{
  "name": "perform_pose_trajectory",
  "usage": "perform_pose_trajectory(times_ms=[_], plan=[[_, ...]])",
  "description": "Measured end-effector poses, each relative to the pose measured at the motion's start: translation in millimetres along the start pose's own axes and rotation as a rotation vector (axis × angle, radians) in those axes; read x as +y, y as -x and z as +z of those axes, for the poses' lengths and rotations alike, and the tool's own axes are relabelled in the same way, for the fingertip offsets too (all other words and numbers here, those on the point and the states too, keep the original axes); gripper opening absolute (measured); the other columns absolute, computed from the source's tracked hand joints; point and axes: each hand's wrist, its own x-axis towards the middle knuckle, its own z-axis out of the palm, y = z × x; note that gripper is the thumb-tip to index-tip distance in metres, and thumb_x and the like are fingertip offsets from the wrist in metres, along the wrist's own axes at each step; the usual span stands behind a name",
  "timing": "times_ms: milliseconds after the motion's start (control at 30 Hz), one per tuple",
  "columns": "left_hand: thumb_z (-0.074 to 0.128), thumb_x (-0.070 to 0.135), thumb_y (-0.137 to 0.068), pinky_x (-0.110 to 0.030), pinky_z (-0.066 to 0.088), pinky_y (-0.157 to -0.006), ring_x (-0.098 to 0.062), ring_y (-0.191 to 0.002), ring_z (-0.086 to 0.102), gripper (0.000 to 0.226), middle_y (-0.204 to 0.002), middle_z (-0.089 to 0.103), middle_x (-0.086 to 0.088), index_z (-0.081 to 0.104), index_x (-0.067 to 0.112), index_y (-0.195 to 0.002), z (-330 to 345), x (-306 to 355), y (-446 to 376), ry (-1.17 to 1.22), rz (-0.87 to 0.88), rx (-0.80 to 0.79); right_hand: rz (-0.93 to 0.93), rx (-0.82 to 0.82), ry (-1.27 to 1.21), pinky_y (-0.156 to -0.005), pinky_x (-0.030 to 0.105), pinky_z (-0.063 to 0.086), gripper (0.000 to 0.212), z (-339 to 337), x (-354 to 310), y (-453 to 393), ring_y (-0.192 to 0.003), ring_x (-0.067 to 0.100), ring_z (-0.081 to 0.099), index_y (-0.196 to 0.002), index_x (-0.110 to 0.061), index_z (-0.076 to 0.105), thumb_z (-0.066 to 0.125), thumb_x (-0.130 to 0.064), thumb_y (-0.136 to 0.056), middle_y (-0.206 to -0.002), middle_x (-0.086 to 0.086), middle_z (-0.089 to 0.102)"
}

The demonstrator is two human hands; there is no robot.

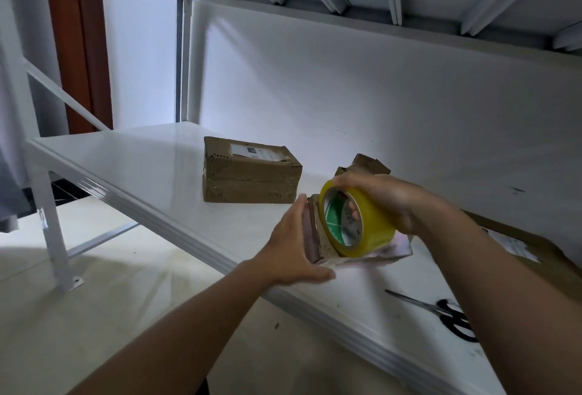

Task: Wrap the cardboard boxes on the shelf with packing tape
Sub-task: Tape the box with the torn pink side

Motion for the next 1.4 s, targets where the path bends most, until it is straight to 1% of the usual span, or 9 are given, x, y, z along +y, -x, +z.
perform_pose_trajectory(times_ms=[100,500,667,800,933,1067,1233,1333,1400], plan=[[0.085,0.059,-0.049,-0.042,0.029,-0.115,-0.014,-0.145,0.014,0.144,-0.159,0.009,0.009,-0.016,0.034,-0.148,-4.2,2.4,-12.9,0.028,-0.009,-0.027,0.040,-0.028,-0.020,-0.083,0.040,0.057,0.048,-4.8,3.5,-1.7,-0.088,0.027,0.067,-0.105,-0.018,0.063,0.071,-0.053,-0.073,-0.098,0.009,0.069],[0.077,0.065,-0.048,-0.046,0.026,-0.113,-0.022,-0.138,0.027,0.130,-0.151,0.023,0.000,-0.002,0.035,-0.147,7.8,-1.1,-8.4,-0.067,-0.135,0.129,-0.013,-0.178,-0.120,-0.058,0.030,0.057,0.064,-5.9,15.2,-3.0,-0.070,0.022,0.070,-0.099,-0.015,0.069,0.074,-0.055,-0.049,-0.087,0.009,0.073],[0.076,0.066,-0.048,-0.043,0.022,-0.112,-0.023,-0.136,0.022,0.129,-0.149,0.020,0.002,-0.004,0.036,-0.145,8.0,-1.0,-11.8,-0.050,-0.239,0.074,0.230,-0.281,0.187,-0.086,0.044,0.054,0.069,-12.2,11.5,-6.8,-0.082,0.029,0.067,-0.101,-0.013,0.065,0.074,-0.060,-0.051,-0.089,0.013,0.071],[0.075,0.067,-0.040,-0.045,0.028,-0.111,-0.023,-0.132,0.031,0.131,-0.143,0.030,0.000,0.009,0.028,-0.146,9.4,0.1,-15.6,-0.034,-0.314,0.069,0.349,-0.332,0.278,-0.060,0.026,0.057,0.039,5.6,37.0,-11.3,-0.062,0.015,0.064,-0.097,-0.013,0.060,0.063,-0.048,-0.082,-0.077,0.006,0.065],[0.076,0.061,-0.040,-0.044,0.029,-0.110,-0.024,-0.130,0.033,0.131,-0.142,0.033,-0.001,0.008,0.027,-0.146,6.1,-2.3,-18.4,-0.029,-0.348,0.029,0.339,-0.312,0.229,-0.053,0.023,0.054,0.033,12.0,47.8,-21.5,-0.053,0.012,0.061,-0.095,-0.013,0.063,0.065,-0.044,-0.085,-0.064,0.004,0.065],[0.083,0.057,-0.044,-0.045,0.027,-0.112,-0.026,-0.135,0.028,0.139,-0.149,0.026,-0.002,-0.004,0.027,-0.149,6.9,-8.5,-19.9,-0.111,-0.342,-0.042,0.302,-0.237,0.281,-0.060,0.027,0.056,0.037,10.7,47.6,-25.6,-0.071,0.016,0.064,-0.102,-0.018,0.057,0.064,-0.050,-0.082,-0.088,0.006,0.065],[0.087,0.057,-0.041,-0.051,0.029,-0.112,-0.030,-0.140,0.023,0.147,-0.155,0.020,0.000,-0.011,0.034,-0.149,-3.9,-10.5,-18.9,0.045,-0.344,-0.209,0.306,-0.119,0.345,-0.094,0.042,0.050,0.060,5.3,54.7,-27.9,-0.105,0.030,0.060,-0.127,-0.020,0.046,0.060,-0.058,-0.082,-0.119,0.013,0.059],[0.074,0.060,-0.065,-0.050,0.025,-0.114,-0.031,-0.143,0.017,0.125,-0.159,0.010,-0.004,-0.007,0.023,-0.152,-22.9,-12.2,-24.1,0.306,-0.427,-0.290,0.327,-0.106,0.297,-0.093,0.043,0.052,0.057,0.0,61.3,-30.9,-0.103,0.030,0.063,-0.121,-0.019,0.050,0.063,-0.057,-0.080,-0.116,0.013,0.062],[0.049,0.062,-0.086,-0.046,0.027,-0.111,-0.029,-0.142,0.023,0.087,-0.157,0.020,-0.008,0.017,0.014,-0.152,-34.1,-5.2,-36.3,0.381,-0.485,-0.148,0.337,-0.131,0.264,-0.071,0.032,0.059,0.043,0.0,59.0,-31.9,-0.081,0.021,0.068,-0.105,-0.021,0.054,0.063,-0.055,-0.081,-0.100,0.009,0.066]])
